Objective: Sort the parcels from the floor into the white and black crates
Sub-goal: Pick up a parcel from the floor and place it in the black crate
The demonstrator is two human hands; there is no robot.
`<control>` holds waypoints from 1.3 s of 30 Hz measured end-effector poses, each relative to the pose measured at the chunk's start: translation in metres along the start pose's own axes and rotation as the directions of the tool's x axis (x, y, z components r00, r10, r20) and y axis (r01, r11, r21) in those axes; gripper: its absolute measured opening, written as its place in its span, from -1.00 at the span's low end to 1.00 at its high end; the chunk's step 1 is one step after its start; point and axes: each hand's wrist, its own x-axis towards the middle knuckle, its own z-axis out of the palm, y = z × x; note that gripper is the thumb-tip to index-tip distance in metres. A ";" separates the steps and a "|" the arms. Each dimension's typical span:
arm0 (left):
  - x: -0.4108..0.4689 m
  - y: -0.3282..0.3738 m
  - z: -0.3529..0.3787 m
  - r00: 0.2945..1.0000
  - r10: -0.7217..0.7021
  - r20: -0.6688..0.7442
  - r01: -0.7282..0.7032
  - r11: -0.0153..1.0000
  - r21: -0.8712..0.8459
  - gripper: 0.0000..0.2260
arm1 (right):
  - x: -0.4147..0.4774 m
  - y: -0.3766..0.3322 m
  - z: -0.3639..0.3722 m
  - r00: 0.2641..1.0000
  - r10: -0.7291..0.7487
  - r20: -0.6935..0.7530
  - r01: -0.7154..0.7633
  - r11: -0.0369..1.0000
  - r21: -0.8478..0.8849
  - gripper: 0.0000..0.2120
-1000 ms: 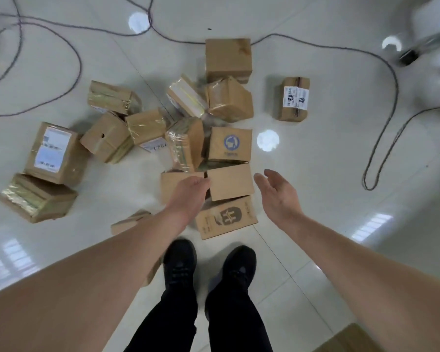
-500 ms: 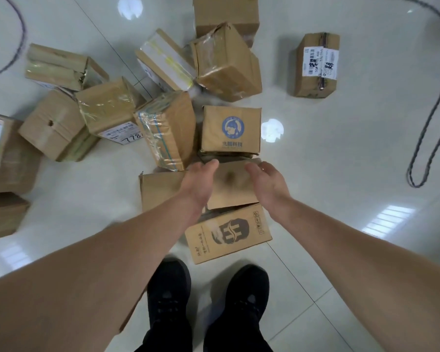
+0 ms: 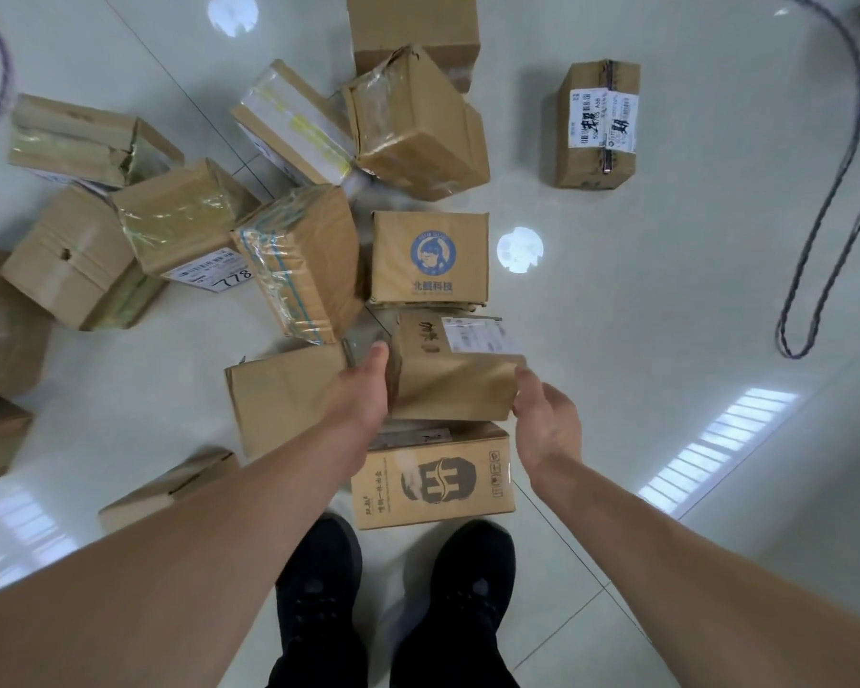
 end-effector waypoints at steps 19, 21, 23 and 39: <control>0.010 0.000 0.008 0.975 0.033 0.219 -0.014 0.996 -0.089 -0.52 | 0.011 0.001 0.019 0.981 -0.075 0.177 0.076 0.997 0.001 -0.58; 0.002 0.004 0.007 0.974 0.026 0.224 -0.011 0.998 -0.069 -0.38 | 0.006 -0.003 0.017 0.982 -0.074 0.174 0.074 0.997 0.006 -0.54; -0.012 0.010 0.004 0.976 0.038 0.215 -0.033 0.999 -0.029 -0.29 | -0.007 -0.011 0.009 0.984 -0.061 0.169 0.056 0.998 0.033 -0.49; -0.339 0.114 -0.036 0.843 0.390 0.370 -0.494 0.835 0.245 -0.40 | -0.252 -0.088 -0.184 0.990 0.003 -0.140 0.059 0.899 0.435 -0.57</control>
